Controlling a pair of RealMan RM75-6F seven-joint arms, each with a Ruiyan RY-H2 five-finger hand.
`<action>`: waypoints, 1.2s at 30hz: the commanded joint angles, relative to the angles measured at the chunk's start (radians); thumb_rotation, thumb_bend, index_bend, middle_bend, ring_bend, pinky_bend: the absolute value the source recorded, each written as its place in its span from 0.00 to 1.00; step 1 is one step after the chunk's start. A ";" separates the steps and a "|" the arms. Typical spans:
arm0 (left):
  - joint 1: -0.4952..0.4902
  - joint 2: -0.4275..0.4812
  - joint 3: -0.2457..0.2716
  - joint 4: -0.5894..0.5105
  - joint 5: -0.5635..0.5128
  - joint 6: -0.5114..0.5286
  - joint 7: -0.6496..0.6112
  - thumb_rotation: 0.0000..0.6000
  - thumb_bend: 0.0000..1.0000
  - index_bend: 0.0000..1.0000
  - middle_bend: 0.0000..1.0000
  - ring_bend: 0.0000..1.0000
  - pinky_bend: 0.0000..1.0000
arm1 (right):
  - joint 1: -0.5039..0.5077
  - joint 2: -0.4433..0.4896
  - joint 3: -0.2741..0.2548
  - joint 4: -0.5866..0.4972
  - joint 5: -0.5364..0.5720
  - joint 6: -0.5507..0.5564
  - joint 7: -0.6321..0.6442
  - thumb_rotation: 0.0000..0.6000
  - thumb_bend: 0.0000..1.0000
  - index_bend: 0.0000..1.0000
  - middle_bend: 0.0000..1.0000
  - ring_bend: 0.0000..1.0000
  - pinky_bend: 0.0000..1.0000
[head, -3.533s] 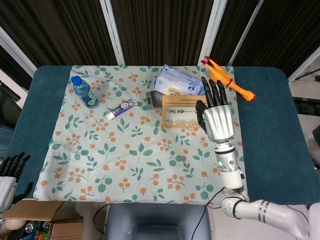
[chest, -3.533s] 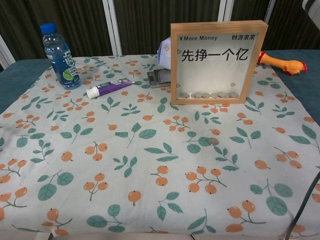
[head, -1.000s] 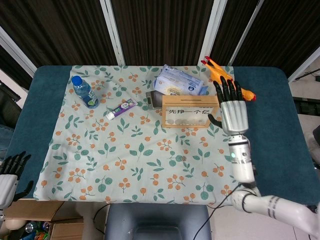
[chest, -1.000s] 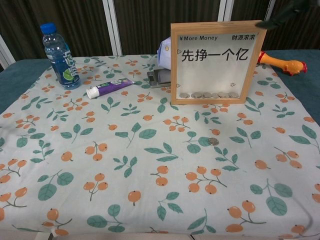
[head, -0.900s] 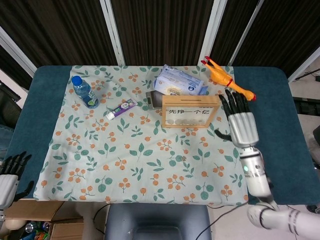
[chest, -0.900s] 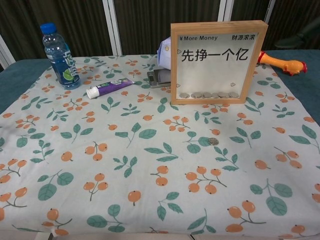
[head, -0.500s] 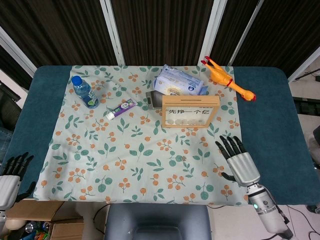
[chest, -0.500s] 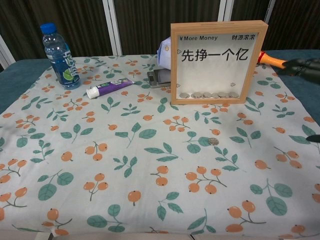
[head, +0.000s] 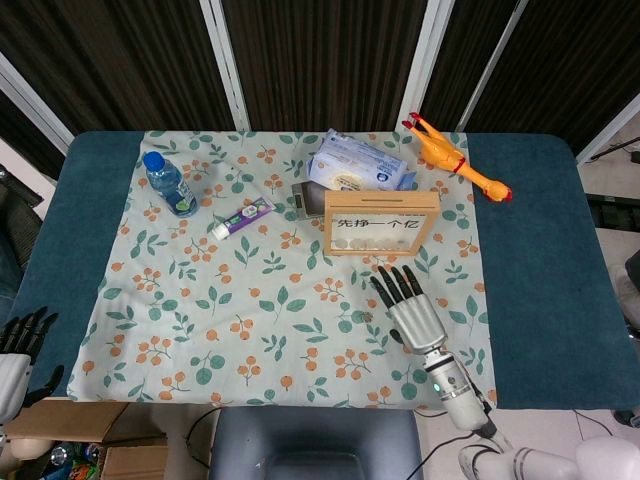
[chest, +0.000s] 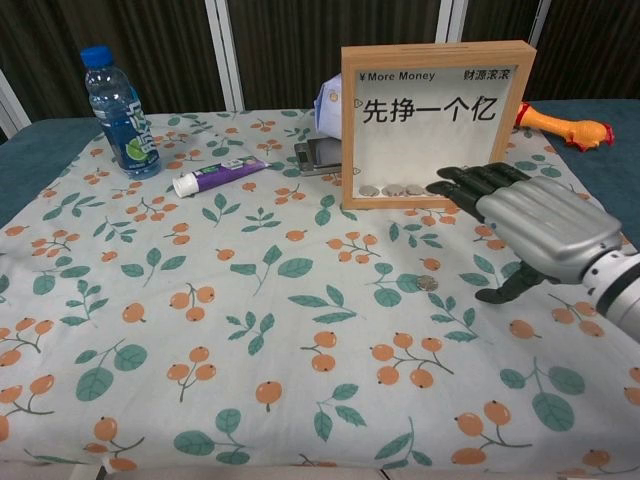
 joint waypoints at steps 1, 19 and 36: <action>0.002 -0.001 0.001 0.009 -0.002 -0.002 -0.008 1.00 0.38 0.00 0.00 0.00 0.00 | 0.038 -0.090 0.021 0.107 -0.001 -0.031 0.023 1.00 0.24 0.00 0.00 0.00 0.00; 0.001 -0.009 -0.001 0.035 -0.002 -0.008 -0.032 1.00 0.38 0.00 0.00 0.00 0.00 | 0.053 -0.143 0.004 0.167 -0.021 -0.044 0.058 1.00 0.24 0.43 0.00 0.00 0.00; -0.003 -0.009 -0.001 0.030 0.000 -0.015 -0.022 1.00 0.38 0.00 0.00 0.00 0.00 | 0.034 -0.139 -0.002 0.173 -0.014 -0.045 0.065 1.00 0.24 0.55 0.00 0.00 0.00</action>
